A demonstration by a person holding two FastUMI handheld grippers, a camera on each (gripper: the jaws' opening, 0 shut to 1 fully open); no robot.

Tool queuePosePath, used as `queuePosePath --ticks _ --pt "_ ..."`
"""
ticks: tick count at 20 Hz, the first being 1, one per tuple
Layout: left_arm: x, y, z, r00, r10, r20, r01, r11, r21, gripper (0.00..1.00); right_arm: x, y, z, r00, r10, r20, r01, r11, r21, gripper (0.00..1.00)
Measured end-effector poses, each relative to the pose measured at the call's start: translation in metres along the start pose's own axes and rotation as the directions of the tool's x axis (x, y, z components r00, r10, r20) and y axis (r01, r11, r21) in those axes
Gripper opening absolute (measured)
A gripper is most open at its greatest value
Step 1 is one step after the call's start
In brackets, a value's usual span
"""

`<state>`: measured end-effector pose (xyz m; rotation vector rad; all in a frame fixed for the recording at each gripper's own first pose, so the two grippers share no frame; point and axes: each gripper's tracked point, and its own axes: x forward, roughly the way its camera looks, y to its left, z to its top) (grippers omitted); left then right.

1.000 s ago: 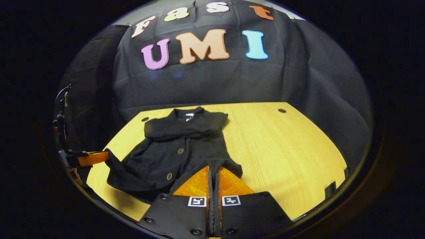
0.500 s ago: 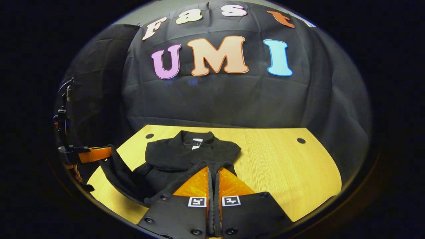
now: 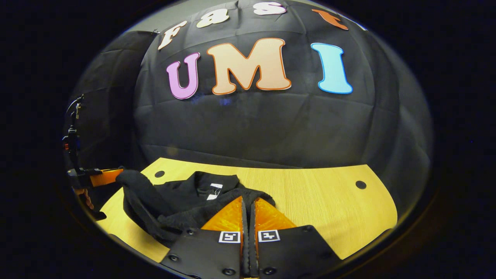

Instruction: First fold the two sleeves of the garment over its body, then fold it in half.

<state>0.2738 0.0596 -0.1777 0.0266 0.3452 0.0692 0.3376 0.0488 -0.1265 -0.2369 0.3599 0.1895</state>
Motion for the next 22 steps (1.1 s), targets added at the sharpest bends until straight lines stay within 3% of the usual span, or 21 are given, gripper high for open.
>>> queuePosePath --ticks 7,11,14,17,18,19,20,22 --pt "0.073 -0.004 -0.009 0.998 0.044 -0.036 -0.043 0.999 0.011 0.0 0.086 -0.013 0.0 0.999 -0.006 -0.044 0.008 0.999 0.035 0.02" --pt "0.103 0.0 -0.025 0.994 0.071 -0.078 -0.069 0.997 0.021 0.0 0.116 -0.019 -0.017 0.995 -0.001 -0.097 0.005 0.999 0.044 0.02" --pt "0.111 -0.001 -0.038 0.99 0.086 -0.109 -0.081 0.995 0.05 0.0 0.125 -0.019 -0.034 0.988 0.042 -0.15 -0.025 0.994 0.11 0.03" --pt "0.117 -0.003 -0.04 0.99 0.09 -0.106 -0.085 0.995 0.05 0.06 0.129 -0.027 -0.04 0.984 0.044 -0.173 -0.018 0.989 0.147 0.15" --pt "0.119 -0.002 -0.04 0.99 0.094 -0.106 -0.088 0.994 0.059 0.08 0.131 -0.03 -0.036 0.987 0.05 -0.154 -0.026 0.988 0.151 0.12" --pt "0.118 -0.002 -0.041 0.989 0.096 -0.11 -0.089 0.994 0.067 0.09 0.129 -0.033 -0.033 0.988 0.043 -0.145 -0.02 0.987 0.157 0.21" --pt "0.118 -0.004 -0.041 0.989 0.087 -0.116 -0.079 0.994 0.072 0.11 0.129 -0.032 -0.029 0.989 0.052 -0.136 -0.029 0.985 0.169 0.21" --pt "0.116 -0.007 -0.039 0.99 0.085 -0.111 -0.077 0.994 0.073 0.55 0.13 -0.032 -0.033 0.988 0.057 -0.144 -0.031 0.984 0.177 0.55"
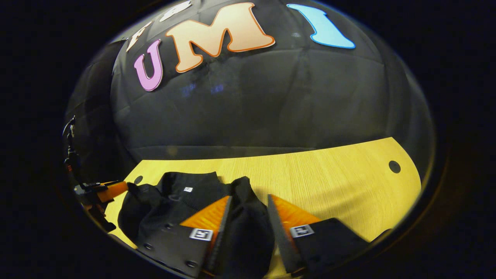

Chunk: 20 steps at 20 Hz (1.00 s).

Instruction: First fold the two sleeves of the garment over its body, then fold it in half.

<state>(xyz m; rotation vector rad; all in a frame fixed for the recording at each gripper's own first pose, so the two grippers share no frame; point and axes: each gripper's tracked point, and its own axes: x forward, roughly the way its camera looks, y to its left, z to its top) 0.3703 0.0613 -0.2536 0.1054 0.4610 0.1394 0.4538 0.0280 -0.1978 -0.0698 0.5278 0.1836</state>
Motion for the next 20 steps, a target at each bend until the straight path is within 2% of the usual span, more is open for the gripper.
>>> queuePosePath --ticks 1,2,3,4,5,7,8,11,12,13,17,19,20 --pt "-0.003 0.001 0.003 1.0 0.008 0.012 -0.008 1.0 -0.002 0.77 -0.002 0.0 -0.003 1.0 0.003 -0.009 -0.003 1.0 -0.006 0.72" --pt "-0.002 0.004 0.007 0.999 0.022 0.025 -0.022 1.0 0.001 0.99 -0.003 0.0 -0.005 1.0 -0.002 -0.012 0.002 1.0 -0.023 0.77" --pt "-0.003 0.004 0.012 0.999 0.027 0.038 -0.027 1.0 0.001 0.96 -0.008 0.002 -0.003 1.0 0.003 -0.004 -0.003 0.999 -0.045 0.87" --pt "-0.005 0.003 0.015 0.999 0.019 0.046 -0.019 1.0 -0.001 0.96 -0.01 0.004 0.0 1.0 0.004 0.006 -0.004 0.998 -0.065 0.92" --pt "-0.006 0.0 0.016 0.999 0.011 0.048 -0.012 1.0 0.001 0.99 -0.012 0.006 0.003 1.0 0.004 0.017 -0.002 0.997 -0.077 0.97" --pt "-0.012 0.001 0.018 0.999 0.013 0.04 -0.014 1.0 0.012 0.99 -0.022 0.014 0.012 0.999 0.016 0.04 -0.013 0.997 -0.076 0.98" --pt "-0.018 0.0 0.02 0.999 0.01 0.035 -0.01 1.0 0.01 0.96 -0.029 0.018 0.017 0.998 0.029 0.052 -0.025 0.997 -0.075 0.98" --pt "-0.046 -0.001 0.032 0.999 -0.001 0.042 0.003 1.0 -0.029 0.97 -0.059 0.024 0.029 0.995 0.041 0.094 -0.033 0.995 -0.091 0.99" --pt "-0.056 0.0 0.038 0.998 -0.008 0.06 0.01 0.999 -0.039 0.97 -0.071 0.026 0.034 0.992 0.043 0.119 -0.031 0.995 -0.097 0.96" --pt "-0.064 0.003 0.044 0.996 -0.005 0.084 0.009 0.999 -0.041 0.98 -0.084 0.027 0.038 0.989 0.039 0.141 -0.024 0.994 -0.107 0.99" --pt "-0.107 0.011 0.048 0.994 -0.017 0.106 0.017 1.0 0.003 0.97 -0.145 0.028 0.044 0.974 0.024 0.224 0.0 0.994 -0.107 0.98" --pt "-0.132 0.006 0.048 0.992 -0.037 0.119 0.038 0.999 -0.002 0.97 -0.172 0.025 0.038 0.966 -0.016 0.257 0.045 0.993 -0.108 0.98" --pt "-0.146 0.003 0.049 0.991 -0.044 0.127 0.045 0.999 -0.002 0.97 -0.187 0.026 0.032 0.963 -0.03 0.267 0.061 0.992 -0.109 0.94"
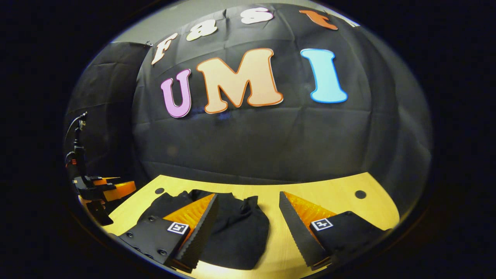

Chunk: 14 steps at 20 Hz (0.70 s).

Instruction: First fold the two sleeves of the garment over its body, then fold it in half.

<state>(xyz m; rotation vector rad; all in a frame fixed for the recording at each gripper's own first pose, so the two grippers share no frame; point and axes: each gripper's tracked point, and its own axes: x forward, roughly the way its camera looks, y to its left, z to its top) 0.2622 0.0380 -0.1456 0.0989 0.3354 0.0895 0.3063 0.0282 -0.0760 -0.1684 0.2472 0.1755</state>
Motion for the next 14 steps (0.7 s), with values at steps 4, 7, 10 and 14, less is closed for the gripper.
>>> queuePosePath --ticks 4,7,10,14 --pt "-0.062 -0.011 0.01 0.998 -0.023 0.055 0.024 1.0 -0.006 0.97 -0.067 0.021 -0.006 0.999 -0.009 0.046 0.009 1.0 0.007 0.98" --pt "-0.105 -0.013 0.018 0.991 -0.038 0.126 0.037 0.999 0.011 0.95 -0.109 0.037 -0.01 0.994 -0.014 0.105 0.011 1.0 0.024 0.97" --pt "-0.138 -0.016 0.022 0.987 -0.049 0.155 0.048 0.999 0.013 0.99 -0.136 0.052 -0.025 0.995 -0.006 0.097 0.002 0.999 0.033 0.94" --pt "-0.163 -0.025 0.008 0.987 -0.087 0.135 0.093 0.995 -0.036 0.96 -0.166 0.079 -0.018 0.985 0.051 0.162 -0.067 0.994 0.091 0.98"
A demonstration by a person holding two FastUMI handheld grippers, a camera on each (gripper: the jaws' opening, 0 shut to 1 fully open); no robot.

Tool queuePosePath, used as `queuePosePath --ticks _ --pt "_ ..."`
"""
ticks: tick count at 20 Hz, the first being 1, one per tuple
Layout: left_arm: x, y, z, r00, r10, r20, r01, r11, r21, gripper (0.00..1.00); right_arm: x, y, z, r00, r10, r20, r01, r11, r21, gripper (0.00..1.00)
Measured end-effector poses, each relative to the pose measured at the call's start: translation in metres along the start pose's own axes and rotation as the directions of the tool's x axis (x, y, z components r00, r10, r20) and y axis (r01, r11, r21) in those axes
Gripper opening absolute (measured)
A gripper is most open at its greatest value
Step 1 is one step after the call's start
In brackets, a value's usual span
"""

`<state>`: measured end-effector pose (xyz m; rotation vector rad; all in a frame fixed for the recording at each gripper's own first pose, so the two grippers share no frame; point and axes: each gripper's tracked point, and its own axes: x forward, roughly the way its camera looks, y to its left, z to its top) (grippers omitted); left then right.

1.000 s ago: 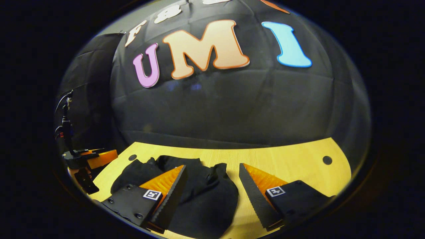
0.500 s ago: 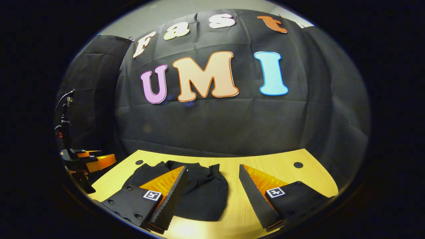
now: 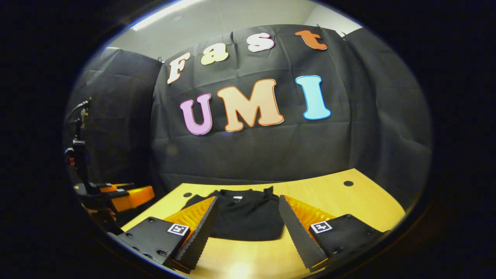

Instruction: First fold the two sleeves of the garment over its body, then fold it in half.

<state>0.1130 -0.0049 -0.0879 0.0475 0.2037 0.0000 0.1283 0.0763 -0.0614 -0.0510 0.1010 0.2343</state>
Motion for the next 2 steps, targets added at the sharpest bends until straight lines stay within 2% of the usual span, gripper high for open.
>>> queuePosePath --ticks 2 --pt "-0.0136 0.0001 -0.0101 1.0 -0.007 -0.024 0.007 1.0 -0.019 0.99 -0.0114 0.0039 0.0006 0.999 0.002 0.035 -0.002 1.0 -0.01 0.97"
